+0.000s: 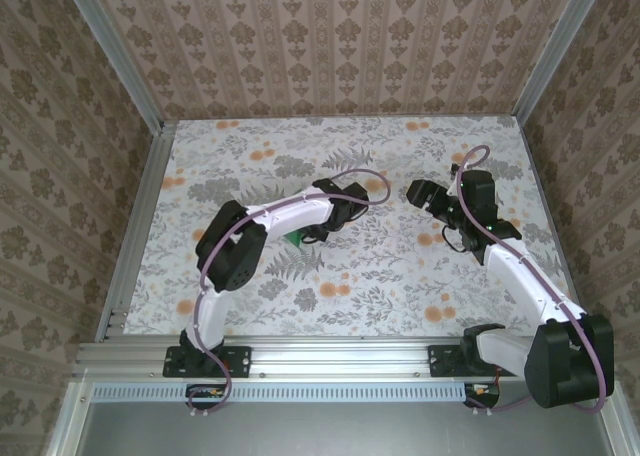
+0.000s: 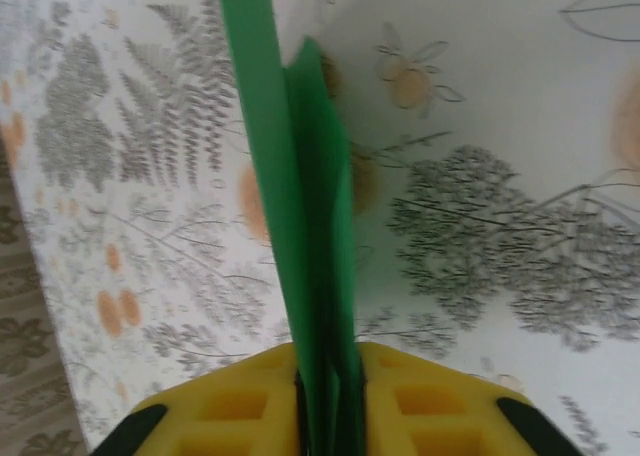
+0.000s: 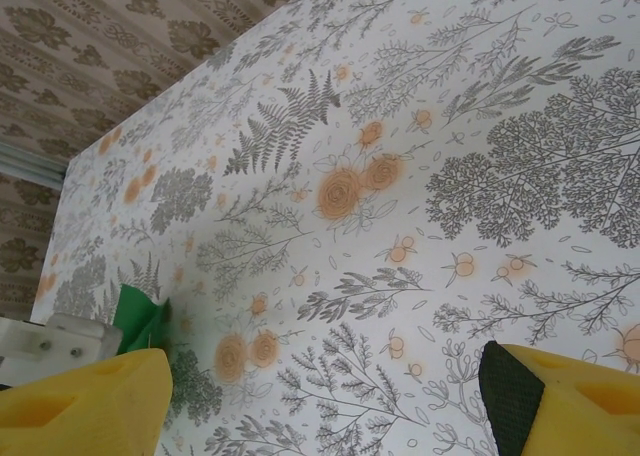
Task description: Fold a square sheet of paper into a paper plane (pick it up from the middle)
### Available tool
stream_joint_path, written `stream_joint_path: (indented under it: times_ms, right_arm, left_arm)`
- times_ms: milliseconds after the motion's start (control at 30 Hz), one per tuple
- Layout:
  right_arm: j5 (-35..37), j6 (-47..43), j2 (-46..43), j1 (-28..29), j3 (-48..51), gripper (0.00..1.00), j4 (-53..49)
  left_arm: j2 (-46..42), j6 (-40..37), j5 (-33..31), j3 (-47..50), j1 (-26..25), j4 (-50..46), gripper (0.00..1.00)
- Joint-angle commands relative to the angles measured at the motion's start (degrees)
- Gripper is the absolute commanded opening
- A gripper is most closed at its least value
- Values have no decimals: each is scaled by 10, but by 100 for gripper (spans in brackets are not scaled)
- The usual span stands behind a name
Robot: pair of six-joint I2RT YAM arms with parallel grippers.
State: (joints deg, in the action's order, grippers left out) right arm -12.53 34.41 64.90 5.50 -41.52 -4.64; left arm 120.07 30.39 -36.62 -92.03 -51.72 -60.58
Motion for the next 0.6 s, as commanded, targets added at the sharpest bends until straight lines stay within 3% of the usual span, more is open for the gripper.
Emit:
stream_joint_path:
  times_ms: [0, 167, 333, 433, 567]
  right_arm:
    - [20, -7, -9, -3, 6, 83, -12]
    - [17, -11, -9, -4, -3, 83, -28]
    - [4, -23, 8, 14, -27, 81, -54]
    - [17, -28, 34, 67, -49, 79, -72]
    - [58, -26, 96, 184, -92, 73, -85]
  left_arm:
    - [3, 8, 63, -14, -2, 21, 29]
    - [-55, 0, 164, 17, 12, 79, 51]
    - [-173, 9, 317, 116, 70, 188, 73]
    - [-234, 23, 381, 182, 114, 246, 79]
    - [-292, 51, 403, 261, 181, 286, 81]
